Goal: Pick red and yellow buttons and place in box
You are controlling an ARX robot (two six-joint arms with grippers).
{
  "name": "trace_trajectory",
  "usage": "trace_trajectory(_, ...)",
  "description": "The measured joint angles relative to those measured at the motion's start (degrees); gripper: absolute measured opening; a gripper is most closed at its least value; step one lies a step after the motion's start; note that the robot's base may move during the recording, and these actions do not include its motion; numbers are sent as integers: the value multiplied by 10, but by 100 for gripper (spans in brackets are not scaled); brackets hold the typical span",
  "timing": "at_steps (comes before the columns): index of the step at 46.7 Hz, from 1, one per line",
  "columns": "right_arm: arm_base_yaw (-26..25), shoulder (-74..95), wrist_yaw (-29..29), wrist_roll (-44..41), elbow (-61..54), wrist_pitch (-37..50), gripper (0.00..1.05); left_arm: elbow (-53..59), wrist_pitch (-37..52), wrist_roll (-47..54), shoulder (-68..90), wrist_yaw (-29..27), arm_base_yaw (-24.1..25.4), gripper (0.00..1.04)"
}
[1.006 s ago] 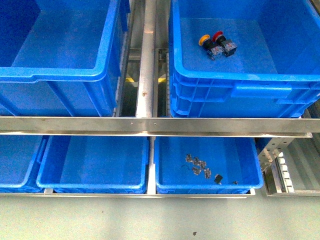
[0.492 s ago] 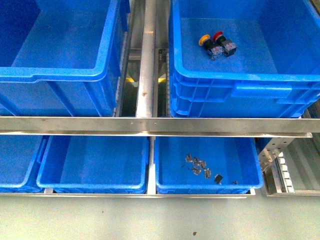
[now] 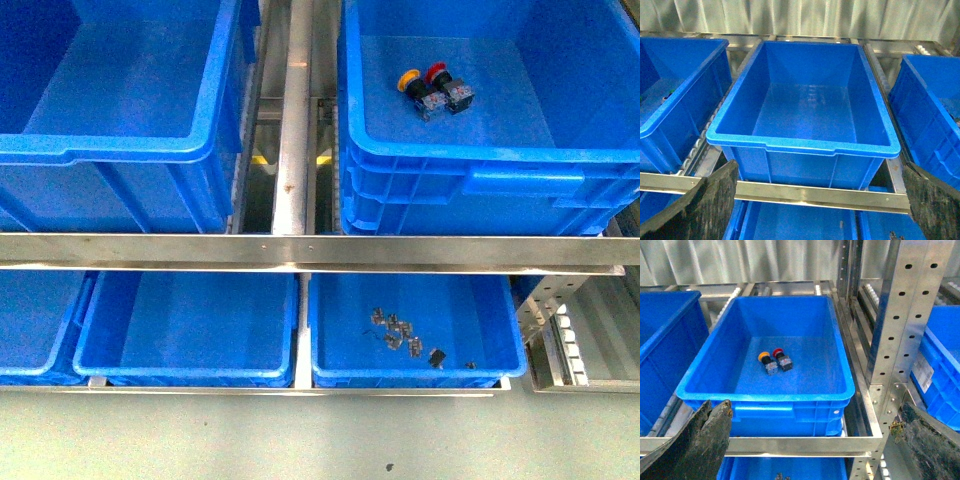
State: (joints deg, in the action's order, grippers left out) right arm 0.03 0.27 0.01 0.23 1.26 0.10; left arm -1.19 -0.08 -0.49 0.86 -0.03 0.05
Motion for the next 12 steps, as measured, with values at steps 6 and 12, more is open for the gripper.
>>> trace_trajectory(6,0,0,0,0,0,0,99,0,0,0,0,0,0,97)
trace_trajectory(12,0,0,0,0,0,0,99,0,0,0,0,0,0,97)
